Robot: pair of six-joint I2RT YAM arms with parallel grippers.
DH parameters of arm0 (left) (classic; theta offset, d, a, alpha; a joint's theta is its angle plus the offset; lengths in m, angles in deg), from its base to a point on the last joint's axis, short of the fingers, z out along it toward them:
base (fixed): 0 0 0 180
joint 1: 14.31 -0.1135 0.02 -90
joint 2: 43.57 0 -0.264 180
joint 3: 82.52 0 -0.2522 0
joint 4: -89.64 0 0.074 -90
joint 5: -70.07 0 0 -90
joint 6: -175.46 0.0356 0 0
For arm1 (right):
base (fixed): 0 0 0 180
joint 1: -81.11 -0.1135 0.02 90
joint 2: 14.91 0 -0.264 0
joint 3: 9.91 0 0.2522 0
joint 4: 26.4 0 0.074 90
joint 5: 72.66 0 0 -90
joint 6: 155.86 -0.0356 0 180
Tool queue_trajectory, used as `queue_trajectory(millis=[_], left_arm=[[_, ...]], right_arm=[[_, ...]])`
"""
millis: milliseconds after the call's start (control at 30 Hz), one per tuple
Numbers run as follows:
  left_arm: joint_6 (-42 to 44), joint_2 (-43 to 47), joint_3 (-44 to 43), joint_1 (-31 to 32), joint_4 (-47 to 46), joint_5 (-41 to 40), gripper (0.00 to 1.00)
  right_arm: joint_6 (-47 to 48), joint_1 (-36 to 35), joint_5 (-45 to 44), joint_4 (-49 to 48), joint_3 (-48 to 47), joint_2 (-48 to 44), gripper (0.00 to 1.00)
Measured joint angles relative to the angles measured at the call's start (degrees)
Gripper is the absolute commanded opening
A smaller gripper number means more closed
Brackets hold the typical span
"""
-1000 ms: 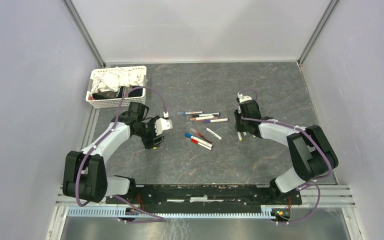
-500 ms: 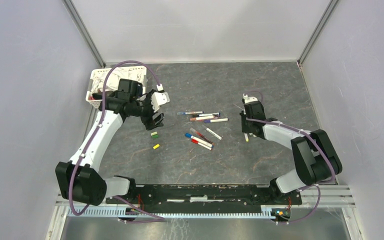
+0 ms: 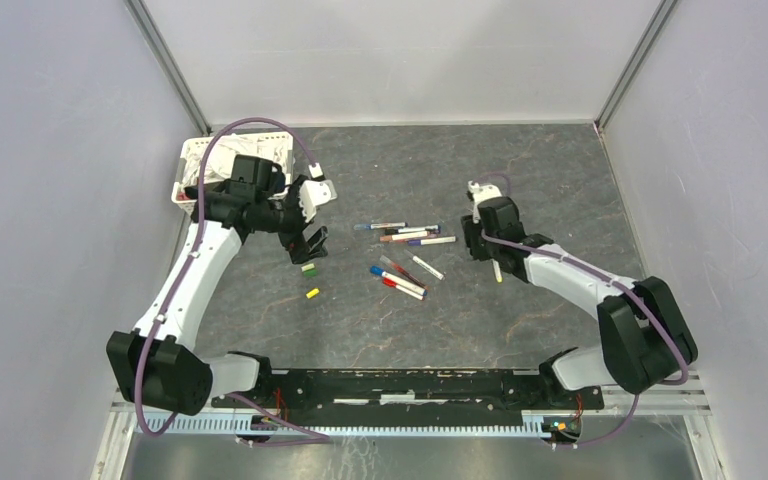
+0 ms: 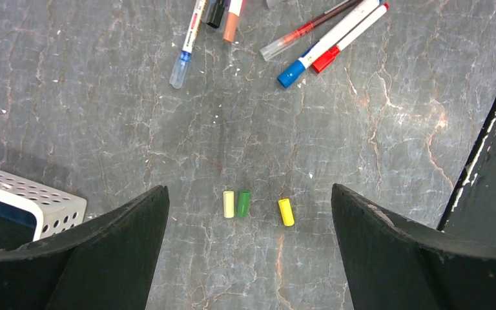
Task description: Open the pen caps
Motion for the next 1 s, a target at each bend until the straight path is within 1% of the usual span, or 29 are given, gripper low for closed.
queue_trajectory(millis=[133,200,267,367,533,600,667,733,833,900,1000], left_arm=[[-1.11,0.13,-1.73,0.00,0.31,-0.61,1.00],[-1.75,0.15,-2.69,0.00,0.44,-1.36,1.00],[-2.16,0.15,-3.23,0.00,0.72,-1.62,1.00],[-2.34,0.15,-3.69,0.00,1.55,-1.64,1.00],[-2.34,0.15,-3.74,0.00,3.02,-1.64,1.00],[-2.34,0.15,-3.74,0.00,3.50,-1.62,1.00],[-2.34,0.15,-3.74,0.00,3.91,-1.62,1.00],[-2.34,0.15,-3.74,0.00,4.13,-1.60,1.00],[-2.34,0.15,-3.74,0.00,4.24,-1.60,1.00],[-2.34,0.15,-3.74,0.00,4.35,-1.57,1.00],[-2.32,0.15,-3.69,0.00,4.50,-1.14,1.00]], right_arm=[[1.57,-7.15,1.62,-0.63,-2.36,-0.68,0.46],[2.73,-10.86,4.00,-1.01,-3.41,-0.15,0.45],[3.63,-12.98,6.10,-1.42,-4.35,1.20,0.45],[4.98,-13.79,8.55,-2.45,-5.18,4.46,0.45],[7.15,-13.62,10.12,-2.60,-5.49,9.51,0.45],[7.76,-13.53,10.64,-2.71,-5.88,11.56,0.43],[8.22,-13.53,11.50,-3.08,-6.01,13.38,0.40],[8.52,-13.53,11.87,-3.56,-6.01,14.23,0.34],[8.76,-13.53,12.09,-4.22,-5.97,14.34,0.23],[8.94,-13.53,12.15,-4.98,-5.51,14.34,0.13],[9.31,-13.51,12.50,-5.99,-4.50,13.57,0.04]])
